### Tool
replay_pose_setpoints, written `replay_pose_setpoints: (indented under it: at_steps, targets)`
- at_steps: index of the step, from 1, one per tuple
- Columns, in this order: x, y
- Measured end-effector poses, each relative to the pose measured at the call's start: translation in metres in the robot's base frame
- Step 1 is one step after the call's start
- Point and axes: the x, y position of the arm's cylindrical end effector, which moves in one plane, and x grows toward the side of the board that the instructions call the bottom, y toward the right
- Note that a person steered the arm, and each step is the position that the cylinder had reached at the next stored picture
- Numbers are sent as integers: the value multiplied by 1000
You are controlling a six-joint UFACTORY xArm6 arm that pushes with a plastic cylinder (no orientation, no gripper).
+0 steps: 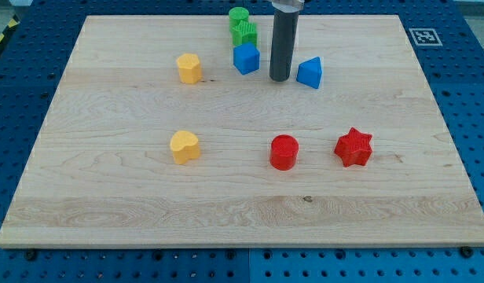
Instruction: Move the green star and blue cube to the center
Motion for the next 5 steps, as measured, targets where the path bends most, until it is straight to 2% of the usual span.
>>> replay_pose_setpoints:
  at_steps: [3, 4, 5]
  targets:
    - [0, 42]
    - [-15, 41]
    - [-61, 37]
